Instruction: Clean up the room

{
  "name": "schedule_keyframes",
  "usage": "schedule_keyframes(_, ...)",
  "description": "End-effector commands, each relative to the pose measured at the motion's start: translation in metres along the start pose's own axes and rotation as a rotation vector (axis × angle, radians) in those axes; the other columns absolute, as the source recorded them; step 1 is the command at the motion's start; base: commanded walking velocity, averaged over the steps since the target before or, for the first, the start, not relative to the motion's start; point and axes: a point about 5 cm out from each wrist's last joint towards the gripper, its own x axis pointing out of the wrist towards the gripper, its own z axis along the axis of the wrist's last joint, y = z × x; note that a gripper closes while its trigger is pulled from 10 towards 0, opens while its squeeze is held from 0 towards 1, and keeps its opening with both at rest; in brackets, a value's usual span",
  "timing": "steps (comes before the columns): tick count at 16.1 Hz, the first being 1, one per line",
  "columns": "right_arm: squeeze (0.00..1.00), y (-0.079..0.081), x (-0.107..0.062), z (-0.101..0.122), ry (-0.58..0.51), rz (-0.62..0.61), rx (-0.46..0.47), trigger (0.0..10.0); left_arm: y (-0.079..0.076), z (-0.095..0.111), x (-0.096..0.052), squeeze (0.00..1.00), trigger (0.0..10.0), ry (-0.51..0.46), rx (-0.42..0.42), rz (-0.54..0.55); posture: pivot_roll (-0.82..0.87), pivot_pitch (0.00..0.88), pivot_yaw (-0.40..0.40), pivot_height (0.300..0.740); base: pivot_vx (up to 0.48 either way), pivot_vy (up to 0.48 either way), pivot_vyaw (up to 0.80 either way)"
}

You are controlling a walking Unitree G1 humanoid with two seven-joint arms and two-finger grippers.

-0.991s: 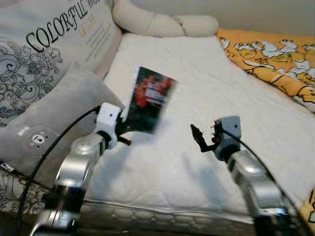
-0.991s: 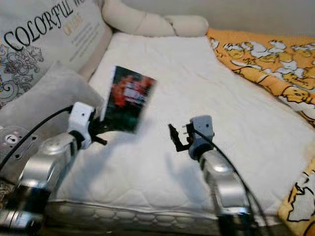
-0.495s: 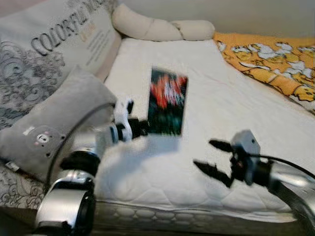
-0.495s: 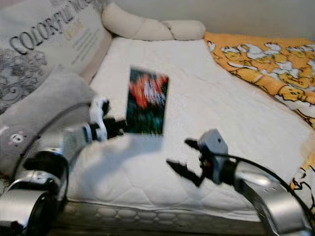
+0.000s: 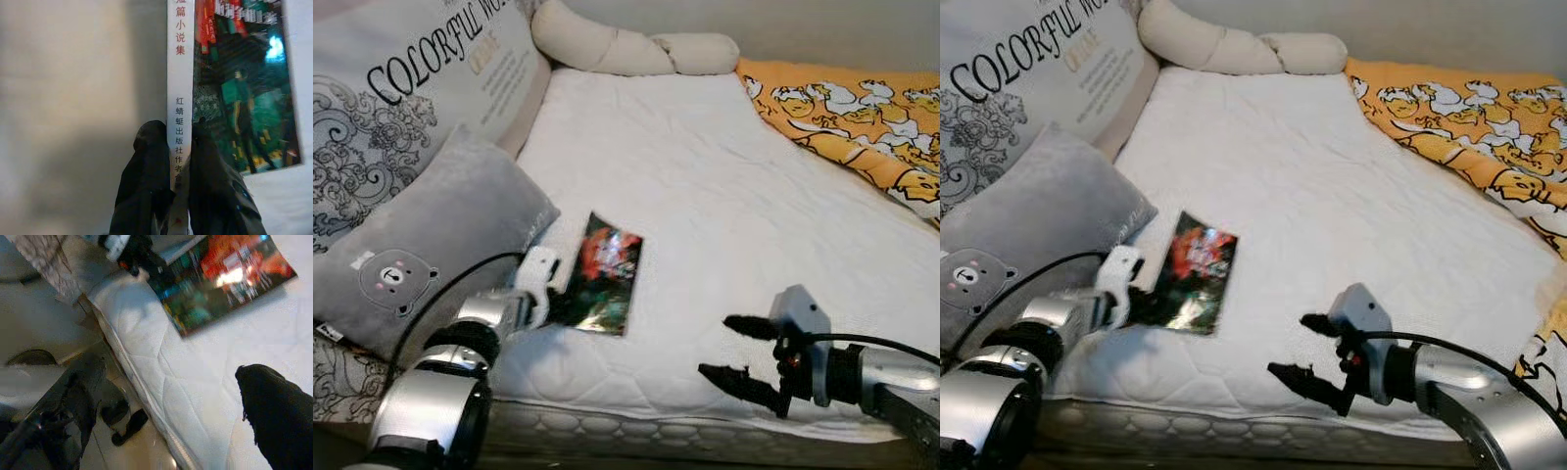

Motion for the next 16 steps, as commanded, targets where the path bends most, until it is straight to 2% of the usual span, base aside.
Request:
schedule_keyframes(1,0.00,0.000,0.002,0.001,0.026,-0.002,-0.021,10.0,0.006,0.017,-0.004,0.00,10.0,-0.046,0.080,0.047,-0.22,0.000,-0.026,0.740,0.000,0.000,0.00)
schedule_keyframes(2,0.00,-0.002,0.004,0.000,0.022,-0.017,-0.028,10.0,0.012,0.018,-0.006,0.00,10.0,-0.042,0.124,0.086,-0.22,0.000,-0.028,0.740,0.000,0.000,0.00)
schedule_keyframes(3,0.00,-0.004,0.006,0.000,0.014,-0.030,-0.029,10.0,0.015,0.019,-0.008,0.36,10.0,-0.047,0.115,0.116,-0.22,0.000,-0.027,0.740,0.000,0.000,0.00)
schedule_keyframes(4,0.00,-0.005,0.007,-0.001,0.022,-0.031,-0.033,10.0,0.017,0.022,-0.008,0.87,10.0,-0.063,0.106,0.132,-0.22,0.000,-0.027,0.740,0.000,0.000,0.00)
schedule_keyframes(5,0.00,-0.005,0.008,-0.001,0.029,-0.030,-0.039,10.0,0.017,0.023,-0.009,1.00,10.0,-0.070,0.109,0.134,-0.22,0.000,-0.027,0.740,0.000,0.000,0.00)
schedule_keyframes(16,0.00,-0.007,0.020,0.003,0.037,-0.046,-0.059,10.0,0.029,0.015,-0.013,1.00,10.0,-0.033,0.209,0.212,-0.21,0.000,-0.023,0.740,0.000,0.000,0.00)
